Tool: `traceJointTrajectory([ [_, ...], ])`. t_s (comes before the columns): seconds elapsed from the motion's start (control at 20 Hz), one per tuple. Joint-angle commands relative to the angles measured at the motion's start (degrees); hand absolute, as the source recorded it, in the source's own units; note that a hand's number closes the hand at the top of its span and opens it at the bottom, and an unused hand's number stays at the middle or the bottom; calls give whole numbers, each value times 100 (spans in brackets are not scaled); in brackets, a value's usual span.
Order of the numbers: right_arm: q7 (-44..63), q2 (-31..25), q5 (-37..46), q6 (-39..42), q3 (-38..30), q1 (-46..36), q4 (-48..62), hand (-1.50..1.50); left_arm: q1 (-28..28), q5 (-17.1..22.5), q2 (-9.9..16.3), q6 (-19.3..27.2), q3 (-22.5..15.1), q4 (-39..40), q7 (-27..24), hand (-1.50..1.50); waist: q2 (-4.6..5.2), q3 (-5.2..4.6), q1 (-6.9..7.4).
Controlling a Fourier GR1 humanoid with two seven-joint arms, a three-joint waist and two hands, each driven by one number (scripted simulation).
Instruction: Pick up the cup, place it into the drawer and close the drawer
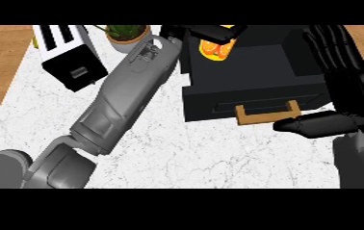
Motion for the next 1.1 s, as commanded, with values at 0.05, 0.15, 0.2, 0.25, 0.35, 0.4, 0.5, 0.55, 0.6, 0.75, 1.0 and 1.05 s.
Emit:
traceJointTrajectory([
  [0.05, -108, -91, -90, 154, -31, -190, 140, -150, -74, 264, -1, -344, -614, 495, 307, 150, 48, 4, -229],
  [0.15, 33, -109, -227, 185, -53, -472, 230, -150, 70, 194, -1, -475, -880, 621, 283, 150, 95, 5, -329],
  [0.2, 81, -20, -160, 143, 85, -370, 62, -150, 18, 181, -1, -452, -887, 728, 287, 150, 101, 3, -379],
  [0.25, -163, 22, -157, 219, 95, -219, 154, -150, -93, 303, -1, -447, -927, 656, 435, 150, 106, 8, -446],
  [0.35, -29, 84, -143, 161, 181, -337, 148, -150, 57, 257, -1, -404, -1137, 716, 316, 150, 121, 4, -473],
  [0.4, -37, 28, -107, 206, 213, -399, 101, -150, 71, 278, -1, -390, -1112, 730, 182, -150, 161, 2, -556],
  [0.5, -69, -111, -369, 465, 98, -479, 249, -150, 186, 505, -1, -377, -1118, 605, 192, -150, 177, 6, -675],
  [0.55, -105, 9, -270, 388, 235, -512, 186, -150, 294, 675, -1, -415, -999, 488, -76, -150, 193, -2, -674],
  [0.6, 16, 107, -332, 430, 384, -427, 83, -150, 220, 761, -1, -434, -950, 487, -85, -150, 155, -6, -618],
  [0.75, 92, 298, -778, 780, 666, -575, 159, -150, 428, 1165, -1, -354, -842, 275, -351, -150, 191, -7, -709],
  [1.0, 262, 124, -1348, 1698, 1128, -652, 182, 150, 405, 1721, -1, -623, -666, -70, -908, -150, 150, -14, -562],
  [1.05, 345, 18, -1406, 1940, 1274, -497, 159, 150, 415, 1810, -1, -500, -628, -94, -1040, -150, 130, -12, -579],
])
